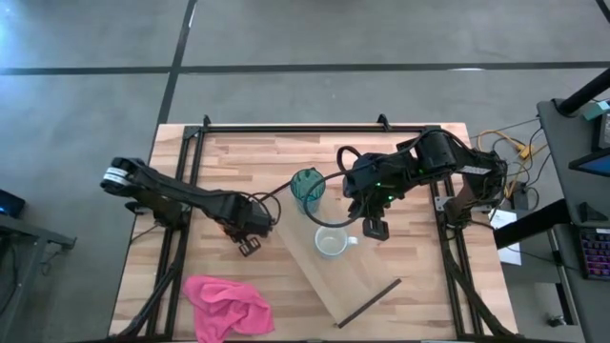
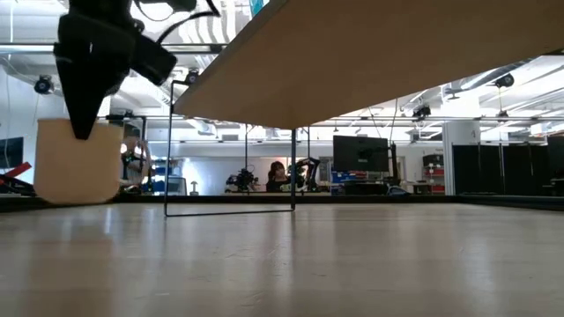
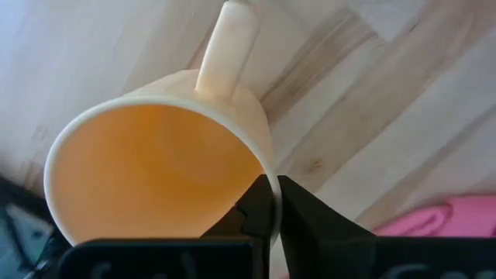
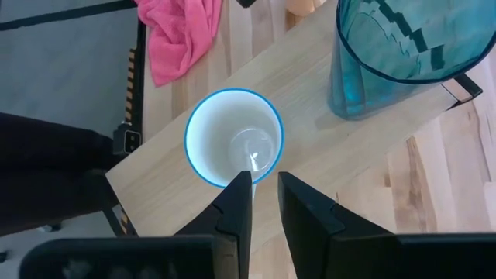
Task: Stack small to large cups/mugs on shelf
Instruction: Put the yellow mug on the shelf
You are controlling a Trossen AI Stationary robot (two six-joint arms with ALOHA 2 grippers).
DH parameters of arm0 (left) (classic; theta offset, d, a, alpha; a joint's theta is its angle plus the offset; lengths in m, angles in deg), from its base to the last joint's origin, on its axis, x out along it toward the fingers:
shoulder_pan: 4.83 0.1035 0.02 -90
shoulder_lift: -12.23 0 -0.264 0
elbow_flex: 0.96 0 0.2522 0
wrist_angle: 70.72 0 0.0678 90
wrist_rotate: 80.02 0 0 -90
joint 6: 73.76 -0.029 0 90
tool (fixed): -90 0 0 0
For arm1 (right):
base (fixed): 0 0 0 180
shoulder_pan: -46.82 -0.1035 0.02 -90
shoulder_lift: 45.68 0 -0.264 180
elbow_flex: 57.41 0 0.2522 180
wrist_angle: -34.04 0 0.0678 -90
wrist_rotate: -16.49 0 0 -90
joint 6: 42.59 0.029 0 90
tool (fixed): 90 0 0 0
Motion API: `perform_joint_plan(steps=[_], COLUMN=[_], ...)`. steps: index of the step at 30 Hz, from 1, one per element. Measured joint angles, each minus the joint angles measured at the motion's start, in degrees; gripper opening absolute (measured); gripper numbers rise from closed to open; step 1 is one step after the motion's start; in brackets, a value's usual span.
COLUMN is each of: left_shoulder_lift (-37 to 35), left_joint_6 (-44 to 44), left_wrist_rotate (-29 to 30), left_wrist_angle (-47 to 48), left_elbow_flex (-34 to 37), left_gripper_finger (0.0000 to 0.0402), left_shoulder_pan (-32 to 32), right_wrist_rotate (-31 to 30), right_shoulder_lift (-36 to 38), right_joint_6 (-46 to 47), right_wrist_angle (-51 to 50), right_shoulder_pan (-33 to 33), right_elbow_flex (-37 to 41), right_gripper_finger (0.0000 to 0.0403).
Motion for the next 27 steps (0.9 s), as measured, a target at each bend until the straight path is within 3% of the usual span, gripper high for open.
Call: perform_joint_plan(steps=[11, 21, 27], left_shoulder_lift=[-1.35, -2.27, -2.31], left_joint_6=[-0.20, -0.09, -0.07], left_wrist_rotate=[-0.50, -1.55, -3.39], left_wrist_angle=[9.99, 19.08, 19.68], left_elbow_flex=[-11.07, -27.23, -36.15], left_gripper_finger=[0.0000, 0.0000, 0.0000], left_shoulder_pan=[-0.04, -0.07, -0.09], right_wrist_rotate=[-3.00, -3.17, -4.77], right_shoulder_lift=[0.00, 0.00, 0.00], right_joint_6=[-3.97, -8.10, -10.09], right_wrist_angle=[0.00, 1.75, 5.85], right_shoulder_pan=[0.02, 0.02, 0.02], right_elbow_flex=[0.00, 0.00, 0.00], right_gripper_finger=[0.0059, 0.0059, 0.0059])
